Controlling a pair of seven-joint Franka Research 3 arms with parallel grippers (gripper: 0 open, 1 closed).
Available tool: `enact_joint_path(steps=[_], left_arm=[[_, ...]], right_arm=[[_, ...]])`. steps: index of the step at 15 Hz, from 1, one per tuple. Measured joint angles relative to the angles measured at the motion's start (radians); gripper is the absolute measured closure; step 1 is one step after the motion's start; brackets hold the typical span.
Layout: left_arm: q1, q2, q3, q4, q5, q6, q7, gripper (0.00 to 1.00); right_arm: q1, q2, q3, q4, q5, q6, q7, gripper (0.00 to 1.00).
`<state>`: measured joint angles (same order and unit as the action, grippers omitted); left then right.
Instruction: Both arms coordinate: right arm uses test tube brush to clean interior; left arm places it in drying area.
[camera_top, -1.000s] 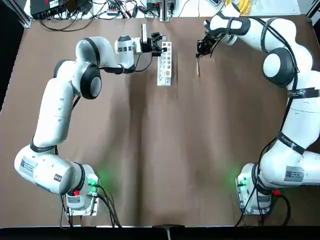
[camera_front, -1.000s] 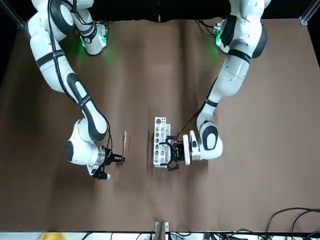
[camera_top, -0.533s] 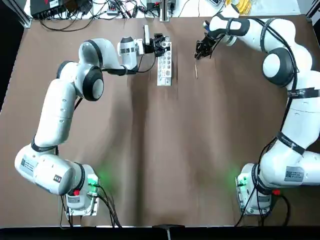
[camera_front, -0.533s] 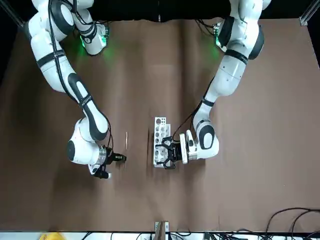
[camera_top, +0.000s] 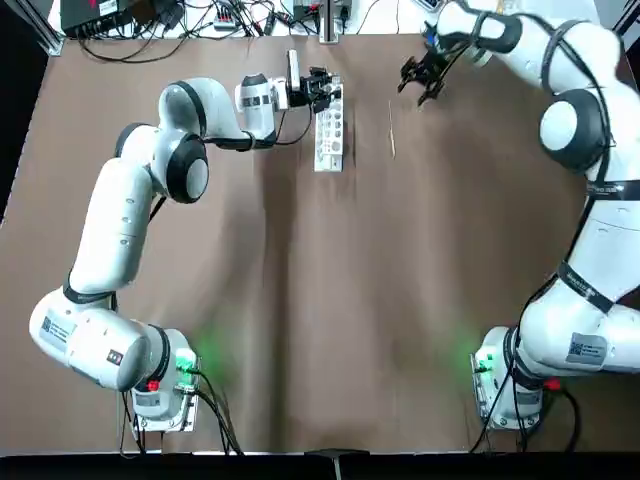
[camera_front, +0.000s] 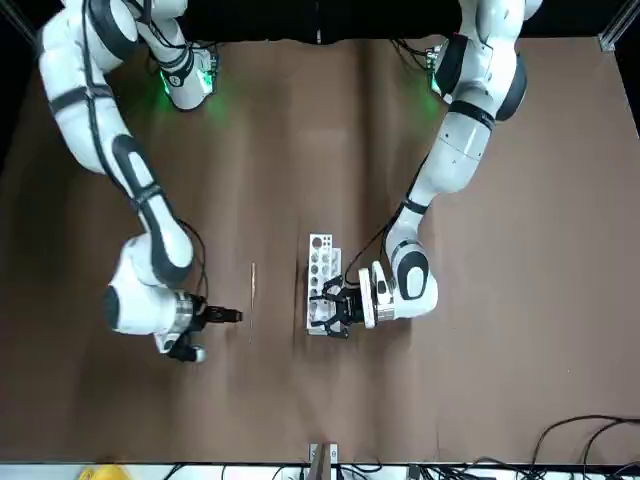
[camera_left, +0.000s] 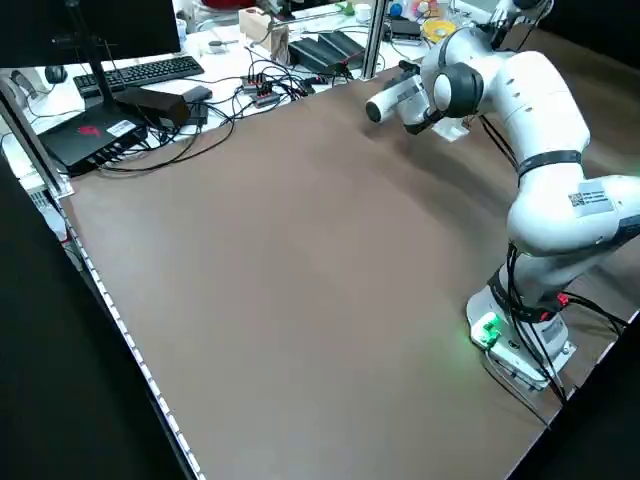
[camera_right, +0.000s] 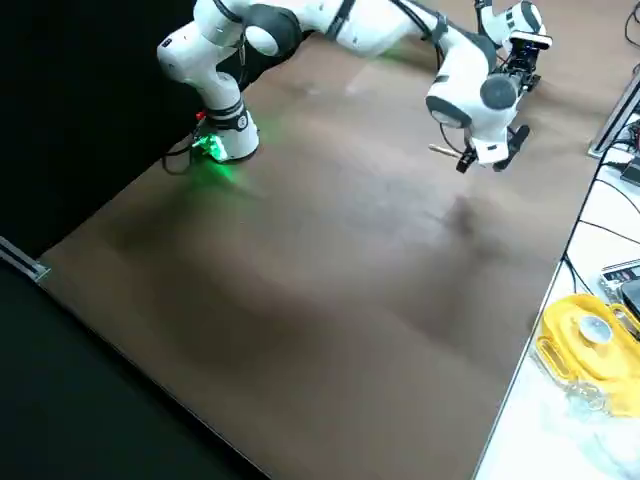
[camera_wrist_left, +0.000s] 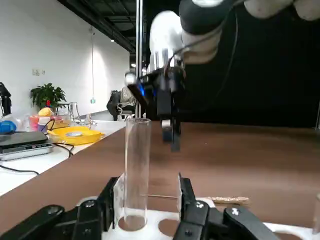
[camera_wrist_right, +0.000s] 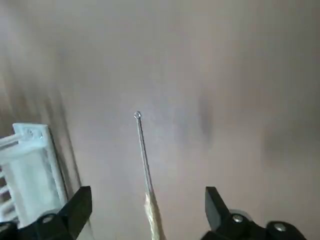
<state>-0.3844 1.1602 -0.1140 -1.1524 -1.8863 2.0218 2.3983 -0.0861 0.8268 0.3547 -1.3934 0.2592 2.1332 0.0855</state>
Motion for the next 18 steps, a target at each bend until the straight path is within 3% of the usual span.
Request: enact_joint_path(steps=[3,8,14,16,18], left_arm=[[0.000,0.003,0.000,0.003,-0.001,0.005,0.015,0.46],[0.000,0.005,0.000,0.006,-0.005,0.007,0.025,0.52],[-0.001,0.009,0.001,0.012,-0.005,0.010,0.026,0.57],[-0.003,0.009,0.001,0.013,-0.006,0.014,0.026,0.61],[-0.006,0.009,0.001,0.013,-0.006,0.018,0.026,0.64]], right_arm=[[-0.026,-0.090,0.000,0.030,-0.133,-0.141,0.002,0.00],[-0.029,-0.234,0.002,0.092,-0.196,-0.312,0.002,0.00],[0.007,-0.470,-0.002,0.100,-0.282,-0.560,0.062,0.00],[0.063,-0.534,-0.054,0.099,-0.283,-0.631,0.119,0.00],[0.143,-0.587,-0.166,0.097,-0.282,-0.677,0.138,0.00]])
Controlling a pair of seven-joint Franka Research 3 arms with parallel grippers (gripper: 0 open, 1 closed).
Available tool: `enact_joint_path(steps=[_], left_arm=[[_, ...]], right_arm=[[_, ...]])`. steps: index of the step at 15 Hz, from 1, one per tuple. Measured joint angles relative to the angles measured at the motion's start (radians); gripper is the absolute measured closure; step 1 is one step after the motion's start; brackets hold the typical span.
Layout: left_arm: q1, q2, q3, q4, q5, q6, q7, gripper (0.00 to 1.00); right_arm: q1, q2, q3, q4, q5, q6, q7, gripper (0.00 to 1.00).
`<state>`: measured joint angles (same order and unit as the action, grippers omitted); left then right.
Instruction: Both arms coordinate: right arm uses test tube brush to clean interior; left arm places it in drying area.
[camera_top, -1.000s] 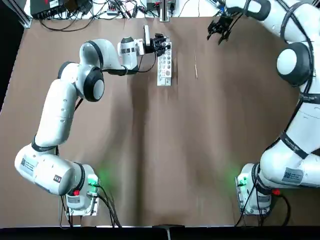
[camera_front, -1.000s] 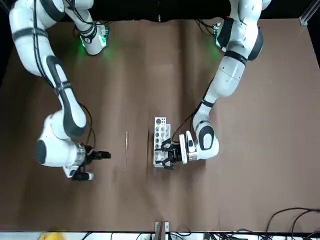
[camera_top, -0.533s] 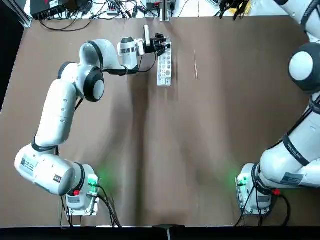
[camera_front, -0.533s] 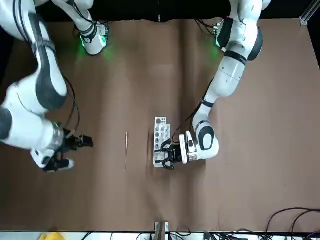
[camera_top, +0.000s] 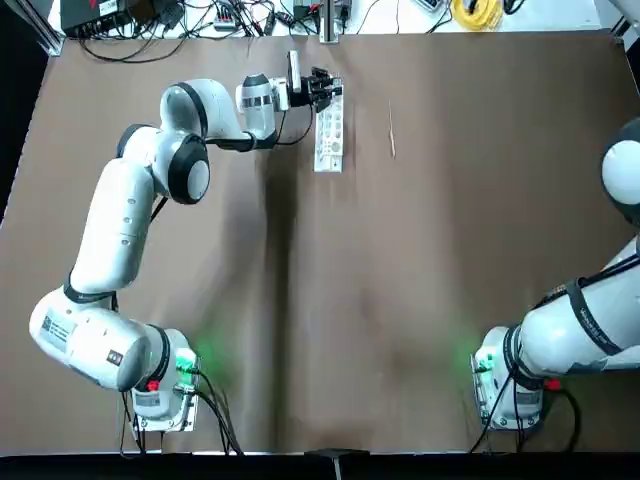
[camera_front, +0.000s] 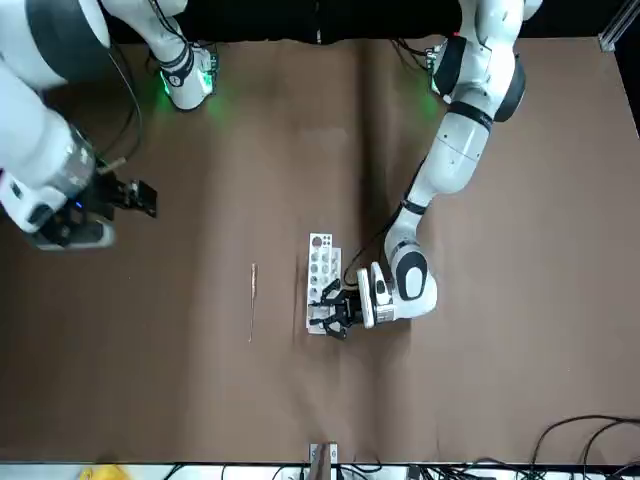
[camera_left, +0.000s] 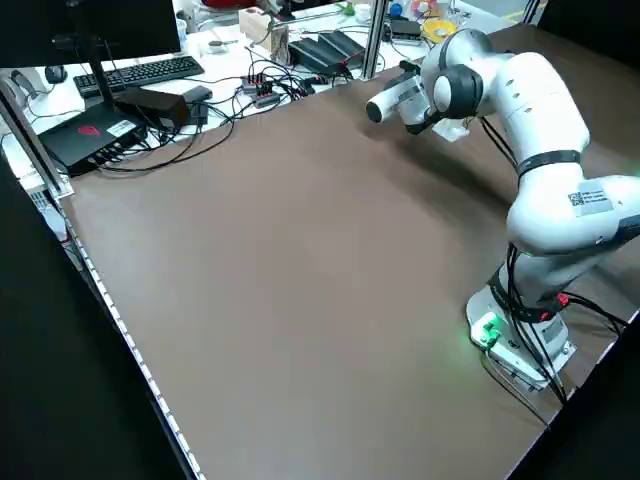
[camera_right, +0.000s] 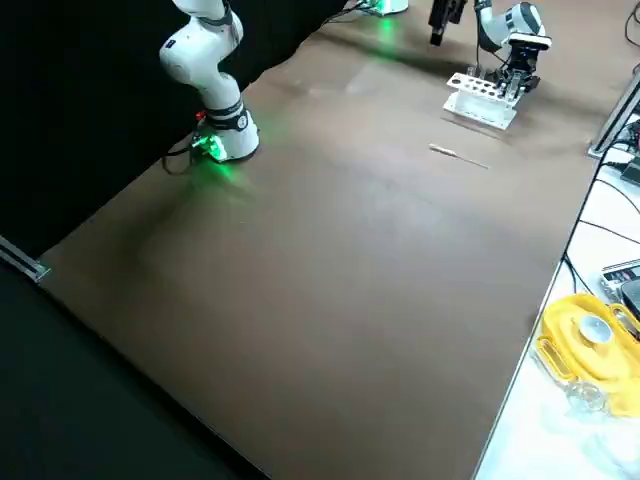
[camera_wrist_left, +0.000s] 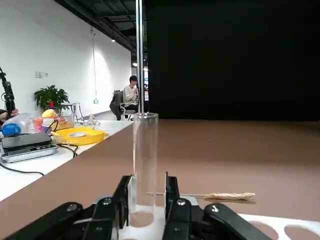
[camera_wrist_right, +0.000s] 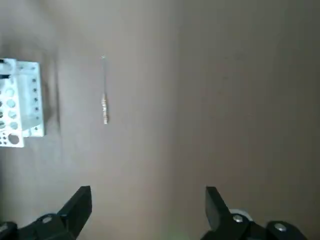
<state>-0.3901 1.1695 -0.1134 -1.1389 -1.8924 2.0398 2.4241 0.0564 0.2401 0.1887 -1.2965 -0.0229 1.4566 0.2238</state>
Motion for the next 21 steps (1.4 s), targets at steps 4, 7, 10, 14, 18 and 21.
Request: enact_joint_path(steps=[4,7,10,14,18,21], left_arm=[[-0.002,0.000,0.000,0.001,0.000,0.002,0.002,0.69],[-0.002,0.000,0.001,0.001,0.000,0.003,0.004,0.76],[-0.002,0.000,0.001,0.002,0.000,0.004,0.005,0.77],[-0.002,0.000,0.001,0.005,0.000,0.005,0.005,0.77],[-0.002,0.000,0.001,0.015,0.000,0.016,0.005,0.77],[-0.002,-0.011,0.002,0.028,0.000,0.032,0.005,0.77]], right_arm=[[0.038,-0.099,-0.153,-0.065,0.035,-0.054,-0.019,0.00],[0.039,-0.181,-0.170,-0.136,0.054,-0.045,-0.042,0.00],[0.040,-0.241,-0.176,-0.195,0.055,-0.026,-0.092,0.00],[0.042,-0.249,-0.207,-0.224,0.056,0.000,-0.201,0.00],[0.044,-0.247,-0.215,-0.261,0.057,0.041,-0.217,0.00],[0.044,-0.242,-0.219,-0.264,0.054,0.075,-0.218,0.00]])
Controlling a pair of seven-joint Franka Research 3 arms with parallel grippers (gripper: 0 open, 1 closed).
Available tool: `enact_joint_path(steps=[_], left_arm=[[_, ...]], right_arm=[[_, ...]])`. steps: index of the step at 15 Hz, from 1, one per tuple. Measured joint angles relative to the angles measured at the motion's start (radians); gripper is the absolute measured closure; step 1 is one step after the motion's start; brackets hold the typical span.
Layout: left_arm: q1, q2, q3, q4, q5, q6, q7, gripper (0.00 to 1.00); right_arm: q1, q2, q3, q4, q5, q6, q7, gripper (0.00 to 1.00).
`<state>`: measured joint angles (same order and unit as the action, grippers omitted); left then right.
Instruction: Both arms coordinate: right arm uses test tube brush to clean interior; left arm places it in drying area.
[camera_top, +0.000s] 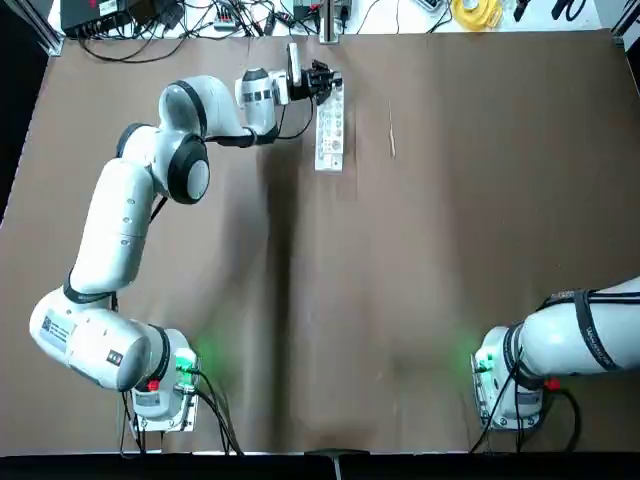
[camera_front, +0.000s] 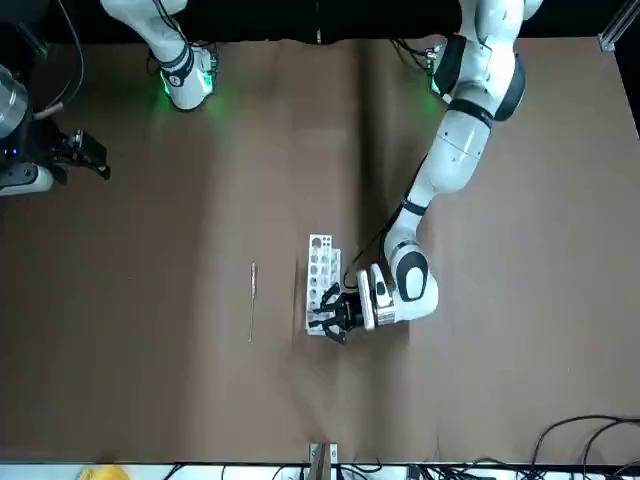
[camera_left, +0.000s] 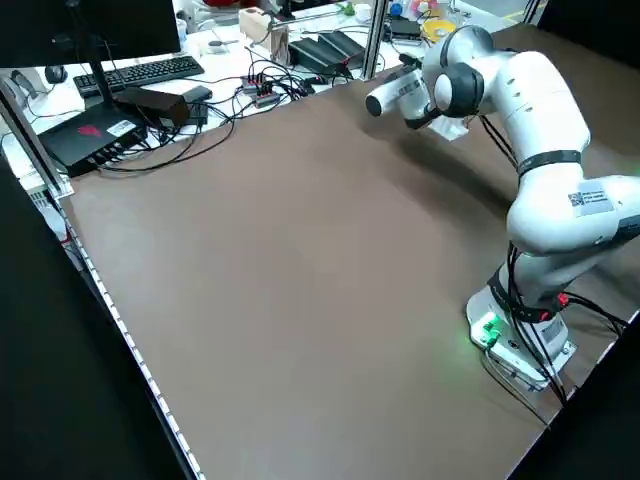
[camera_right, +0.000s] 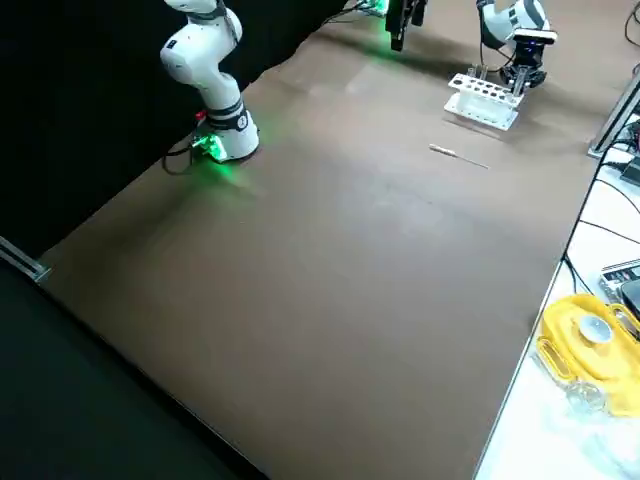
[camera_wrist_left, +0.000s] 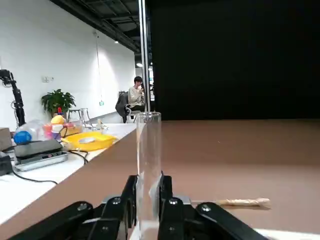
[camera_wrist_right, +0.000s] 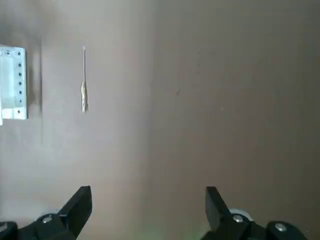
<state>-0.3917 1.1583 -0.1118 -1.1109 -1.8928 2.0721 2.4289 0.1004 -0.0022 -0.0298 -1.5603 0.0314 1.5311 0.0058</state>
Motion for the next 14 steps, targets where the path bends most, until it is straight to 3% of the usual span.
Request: enact_joint_path(steps=[7,14], left_arm=[[-0.002,-0.098,0.000,0.002,0.000,0.087,-0.091,0.77],[-0.018,-0.210,-0.006,-0.022,0.000,0.193,-0.396,0.77]], right_arm=[[-0.021,0.009,-0.017,0.009,-0.001,0.033,-0.003,0.00],[-0.066,0.011,-0.019,0.009,-0.002,0.033,-0.013,0.00]])
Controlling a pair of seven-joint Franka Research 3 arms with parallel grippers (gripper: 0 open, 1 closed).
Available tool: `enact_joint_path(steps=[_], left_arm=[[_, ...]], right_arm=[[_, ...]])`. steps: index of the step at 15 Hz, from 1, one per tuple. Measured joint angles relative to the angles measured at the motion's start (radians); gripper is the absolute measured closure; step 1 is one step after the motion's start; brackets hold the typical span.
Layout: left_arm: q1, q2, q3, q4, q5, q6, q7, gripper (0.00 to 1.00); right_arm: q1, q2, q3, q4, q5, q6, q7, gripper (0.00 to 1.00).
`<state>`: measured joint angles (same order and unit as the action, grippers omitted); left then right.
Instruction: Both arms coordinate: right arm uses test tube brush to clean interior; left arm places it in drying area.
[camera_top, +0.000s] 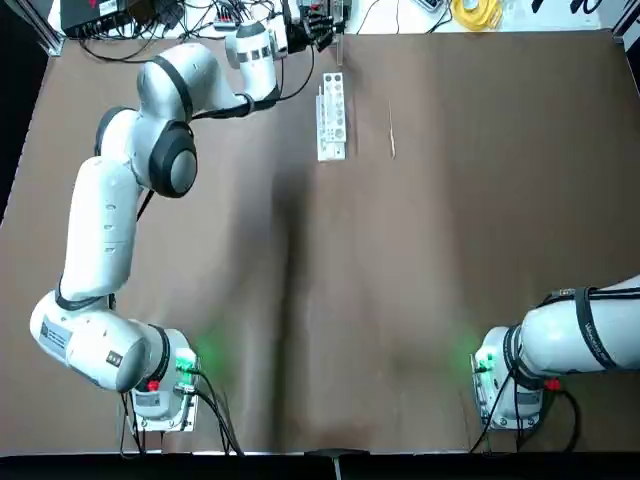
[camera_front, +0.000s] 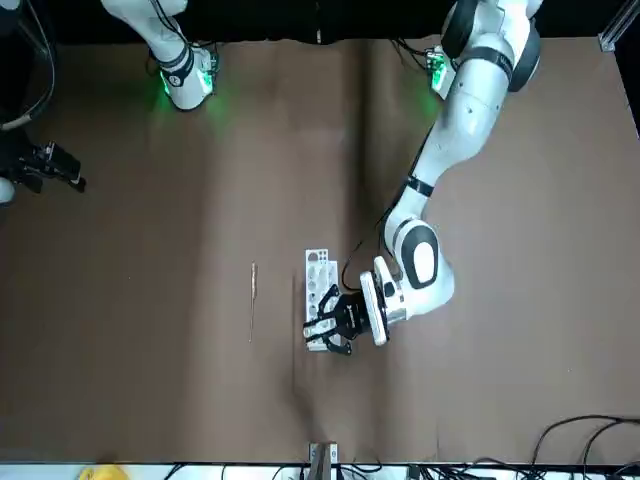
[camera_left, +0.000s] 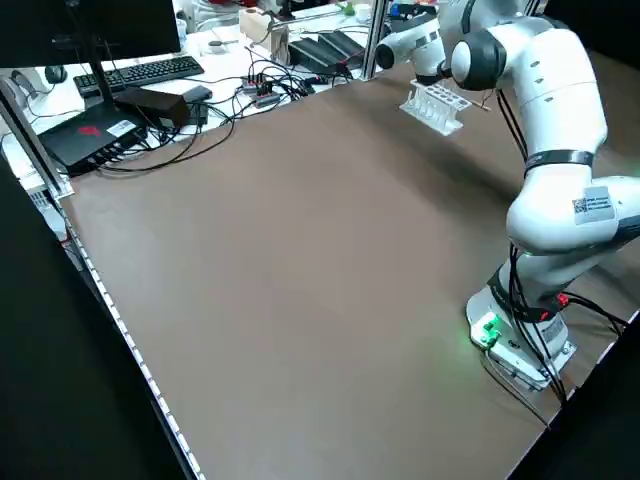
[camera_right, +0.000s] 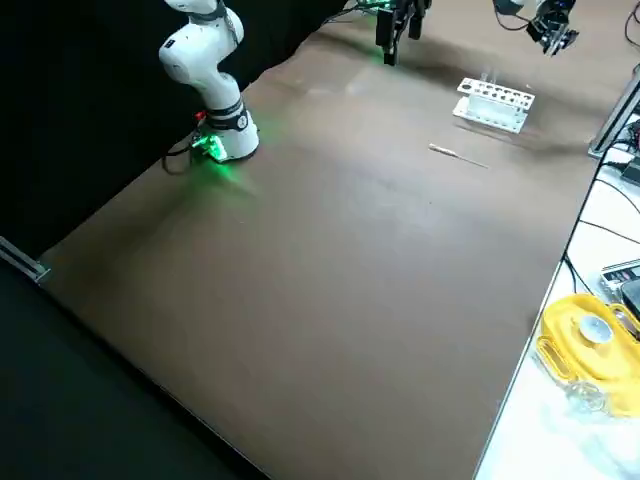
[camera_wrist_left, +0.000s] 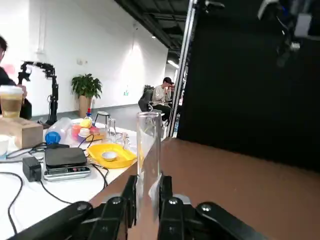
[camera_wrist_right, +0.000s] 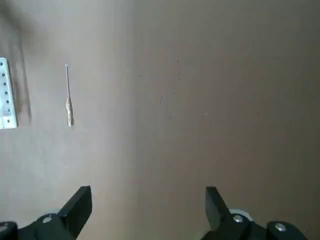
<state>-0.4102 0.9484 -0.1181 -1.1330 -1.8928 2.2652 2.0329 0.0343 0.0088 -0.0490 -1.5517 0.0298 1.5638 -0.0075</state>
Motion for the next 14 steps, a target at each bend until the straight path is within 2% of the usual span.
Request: enact_joint_path(steps=[10,13,14], left_arm=[[0.011,-0.040,0.009,-0.015,0.005,0.120,-0.775,0.77],[0.015,-0.058,0.010,-0.015,0.115,0.130,-1.080,0.77],[0.022,-0.066,0.010,-0.018,0.162,0.132,-1.231,0.77]], right_arm=[[0.004,0.002,0.007,0.000,0.000,0.001,-0.001,0.00],[0.004,0.002,0.007,0.000,0.000,0.001,-0.001,0.00],[0.004,0.002,0.007,0.000,0.000,0.001,-0.001,0.00]])
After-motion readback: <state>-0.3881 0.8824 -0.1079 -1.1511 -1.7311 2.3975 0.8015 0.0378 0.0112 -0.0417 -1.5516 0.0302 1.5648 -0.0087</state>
